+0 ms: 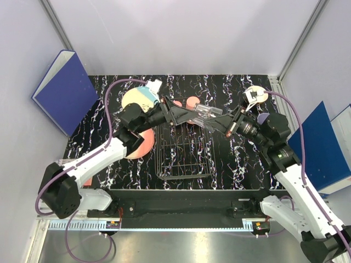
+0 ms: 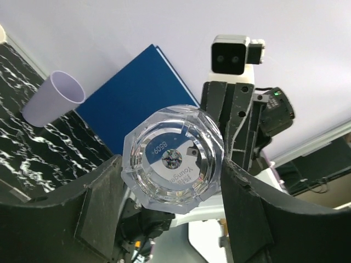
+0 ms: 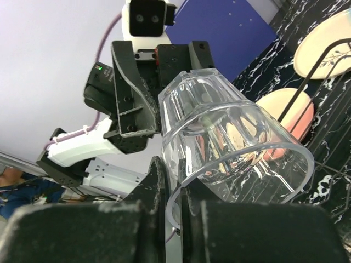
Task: Unload the mixed dishes from the dish rack
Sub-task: Place the cup at the center of the board, then pick up the cup from the dish rack.
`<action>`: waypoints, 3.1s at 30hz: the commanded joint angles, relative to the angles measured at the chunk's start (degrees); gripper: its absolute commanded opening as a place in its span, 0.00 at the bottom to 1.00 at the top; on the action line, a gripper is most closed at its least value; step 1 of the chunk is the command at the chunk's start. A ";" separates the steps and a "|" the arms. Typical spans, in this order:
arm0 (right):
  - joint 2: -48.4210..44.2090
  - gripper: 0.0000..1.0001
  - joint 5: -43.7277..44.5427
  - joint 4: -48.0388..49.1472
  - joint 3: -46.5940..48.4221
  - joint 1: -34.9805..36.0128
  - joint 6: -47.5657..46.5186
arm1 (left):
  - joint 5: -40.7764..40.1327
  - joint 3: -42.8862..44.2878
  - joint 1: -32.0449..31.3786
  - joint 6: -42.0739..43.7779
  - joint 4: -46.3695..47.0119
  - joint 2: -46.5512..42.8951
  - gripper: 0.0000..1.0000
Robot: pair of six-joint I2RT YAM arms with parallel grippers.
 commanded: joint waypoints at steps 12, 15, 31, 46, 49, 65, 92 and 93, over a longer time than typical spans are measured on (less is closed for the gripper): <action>36.04 0.00 49.03 -58.27 49.64 -0.74 -17.62 | -45.01 10.77 1.74 29.69 -55.80 -20.70 0.99; 49.22 0.00 52.56 -65.56 64.65 -3.02 -15.87 | -46.78 8.23 1.74 28.90 -58.00 -23.60 0.99; 93.01 0.00 38.51 -82.89 108.47 -13.40 -6.54 | -45.29 -1.09 1.74 26.79 -59.59 -26.87 0.99; 98.82 0.00 43.68 -82.11 102.67 -9.72 -11.28 | -42.12 -2.15 1.74 25.91 -59.32 -20.72 0.99; 99.79 0.00 44.04 -82.11 102.40 -9.01 -11.99 | -41.51 -2.33 1.74 25.91 -59.24 -20.01 0.99; 97.08 0.41 45.97 -81.84 102.84 -7.51 -14.27 | -40.98 -3.91 1.74 24.77 -59.24 -20.98 0.99; 14.99 1.00 32.63 -22.42 19.09 3.47 -17.70 | -39.57 24.98 1.39 36.09 -52.73 12.93 0.99; 14.11 1.00 32.61 -22.51 17.78 3.65 -17.53 | -39.57 26.49 1.39 36.72 -52.56 15.99 0.99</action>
